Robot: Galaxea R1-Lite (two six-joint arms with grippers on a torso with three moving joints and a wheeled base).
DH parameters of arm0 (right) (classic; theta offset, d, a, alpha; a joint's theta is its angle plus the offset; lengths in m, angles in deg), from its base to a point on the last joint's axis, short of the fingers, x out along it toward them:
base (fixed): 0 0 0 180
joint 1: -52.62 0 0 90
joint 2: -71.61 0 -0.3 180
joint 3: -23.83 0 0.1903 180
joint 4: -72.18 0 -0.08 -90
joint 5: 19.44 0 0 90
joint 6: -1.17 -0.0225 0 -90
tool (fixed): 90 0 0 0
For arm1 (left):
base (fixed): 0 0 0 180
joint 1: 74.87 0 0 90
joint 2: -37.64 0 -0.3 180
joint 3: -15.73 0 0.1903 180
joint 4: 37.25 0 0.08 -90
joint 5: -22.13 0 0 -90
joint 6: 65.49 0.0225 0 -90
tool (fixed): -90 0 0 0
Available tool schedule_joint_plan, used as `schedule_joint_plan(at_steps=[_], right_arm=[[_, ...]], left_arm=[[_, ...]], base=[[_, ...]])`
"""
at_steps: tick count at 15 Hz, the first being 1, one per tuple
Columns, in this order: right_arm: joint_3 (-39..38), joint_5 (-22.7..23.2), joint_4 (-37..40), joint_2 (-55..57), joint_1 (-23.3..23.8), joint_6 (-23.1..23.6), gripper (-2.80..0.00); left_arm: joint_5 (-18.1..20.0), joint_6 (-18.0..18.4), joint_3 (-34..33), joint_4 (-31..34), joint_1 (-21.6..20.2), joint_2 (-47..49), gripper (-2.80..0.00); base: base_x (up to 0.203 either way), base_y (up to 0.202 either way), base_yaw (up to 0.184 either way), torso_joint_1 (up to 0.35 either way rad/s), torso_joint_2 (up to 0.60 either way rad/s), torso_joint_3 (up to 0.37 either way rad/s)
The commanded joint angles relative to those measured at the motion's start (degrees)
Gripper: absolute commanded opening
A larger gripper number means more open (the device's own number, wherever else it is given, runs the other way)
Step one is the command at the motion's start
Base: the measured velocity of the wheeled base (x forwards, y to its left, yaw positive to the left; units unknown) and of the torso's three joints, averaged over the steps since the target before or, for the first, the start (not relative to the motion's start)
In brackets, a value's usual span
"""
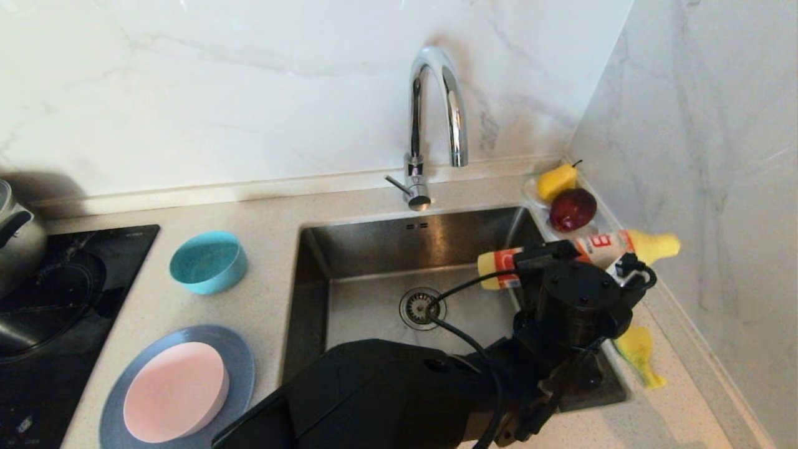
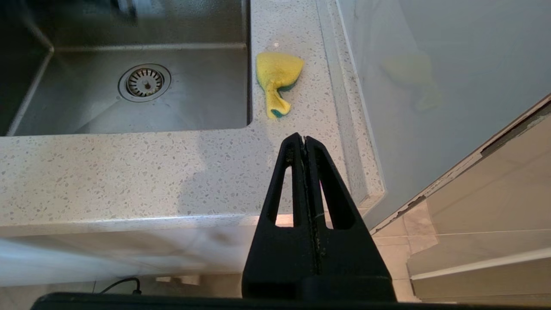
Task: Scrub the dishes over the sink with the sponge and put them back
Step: Place the dish soap on the table
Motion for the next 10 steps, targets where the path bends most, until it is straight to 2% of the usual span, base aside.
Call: schedule_joint_plan(at_steps=[1, 4, 10], right_arm=[[-0.02, 0.02, 0.01, 0.02, -0.02, 0.01, -2.8], [-0.02, 0.02, 0.01, -0.06, -0.01, -0.03, -2.8], [-0.02, 0.02, 0.0, -0.06, -0.01, 0.01, -2.8]], left_arm=[[0.12, 0.1, 0.03, -3.19, 0.09, -4.14, -2.8], [0.92, -0.46, 0.03, -5.85, 0.11, -9.62, -2.8], [1.06, -5.26, 0.03, -6.76, 0.23, -16.62, -2.8]], base=[[0.0, 0.0, 0.0, 0.0, 0.0, 0.0], [0.0, 0.0, 0.0, 0.0, 0.0, 0.0], [0.0, 0.0, 0.0, 0.0, 0.0, 0.0]])
